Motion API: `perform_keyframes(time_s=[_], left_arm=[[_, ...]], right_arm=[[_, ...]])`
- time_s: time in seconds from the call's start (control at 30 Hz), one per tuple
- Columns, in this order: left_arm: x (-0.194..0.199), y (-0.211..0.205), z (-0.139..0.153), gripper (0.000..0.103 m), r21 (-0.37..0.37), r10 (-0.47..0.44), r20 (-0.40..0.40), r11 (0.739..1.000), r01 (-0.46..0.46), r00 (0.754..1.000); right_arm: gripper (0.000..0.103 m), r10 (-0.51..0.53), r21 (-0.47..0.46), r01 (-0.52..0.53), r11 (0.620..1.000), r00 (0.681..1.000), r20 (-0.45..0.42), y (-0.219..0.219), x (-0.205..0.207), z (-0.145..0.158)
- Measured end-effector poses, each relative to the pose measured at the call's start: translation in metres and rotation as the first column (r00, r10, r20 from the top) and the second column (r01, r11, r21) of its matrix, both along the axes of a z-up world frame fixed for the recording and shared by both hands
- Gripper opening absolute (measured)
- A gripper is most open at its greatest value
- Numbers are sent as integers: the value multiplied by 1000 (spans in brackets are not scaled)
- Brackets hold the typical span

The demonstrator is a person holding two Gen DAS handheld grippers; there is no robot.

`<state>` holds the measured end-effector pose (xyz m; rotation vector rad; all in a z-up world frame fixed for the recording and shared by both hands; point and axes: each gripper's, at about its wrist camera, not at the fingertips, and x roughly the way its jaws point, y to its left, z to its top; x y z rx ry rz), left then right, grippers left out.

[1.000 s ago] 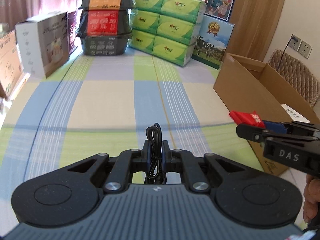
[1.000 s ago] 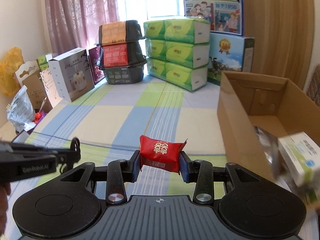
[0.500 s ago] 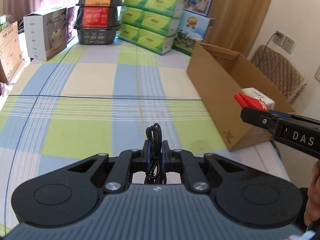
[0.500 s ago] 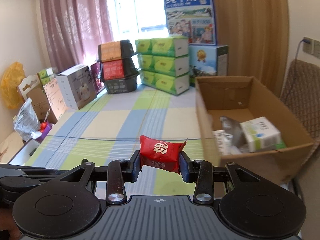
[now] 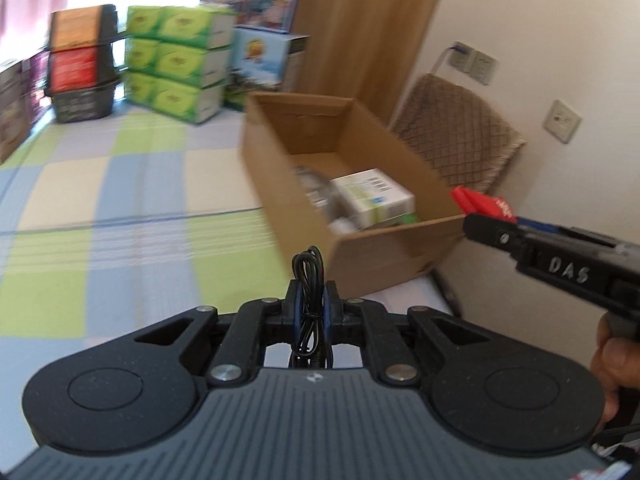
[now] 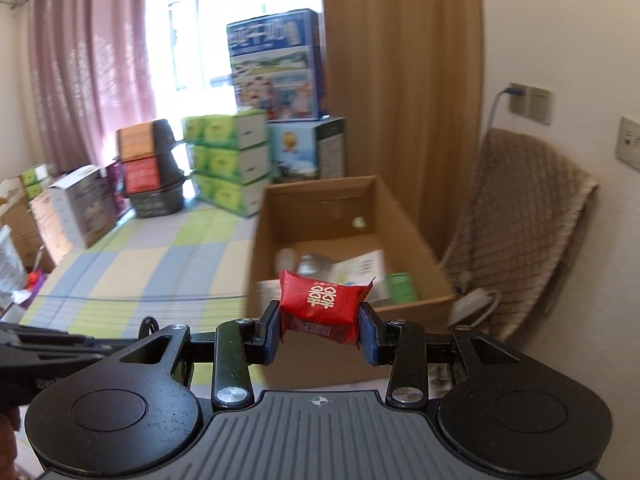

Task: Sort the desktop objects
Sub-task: 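Carry the cable and candy packet together over the cardboard box, then open both tools to drop the cable and candy into the cardboard box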

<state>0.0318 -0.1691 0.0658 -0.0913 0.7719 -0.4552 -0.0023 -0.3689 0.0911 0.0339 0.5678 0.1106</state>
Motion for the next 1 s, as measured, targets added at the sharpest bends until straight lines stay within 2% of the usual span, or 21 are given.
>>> perform_keyframes(time_s=[0.2, 0.37, 0.57, 0.87, 1.0], left_arm=[[29, -49, 18, 7, -27, -49, 19, 998, 49, 999], [64, -72, 29, 7, -55, -54, 25, 997, 55, 998], [107, -83, 31, 7, -106, -39, -12, 994, 38, 999], [153, -87, 16, 8, -107, -4, -40, 994, 0, 999], [161, -76, 15, 17, -112, 28, -41, 993, -32, 999]], right_arm=[[37, 3, -23, -3, 1000, 1000, -2, -33, 20, 6], [37, 26, -30, -27, 999, 1000, -17, -50, 49, 5], [37, 40, -16, -41, 999, 998, -47, -60, 93, -1], [37, 58, -25, -60, 998, 995, -76, -57, 142, -14], [37, 60, -18, -61, 998, 995, -83, -53, 153, -18]])
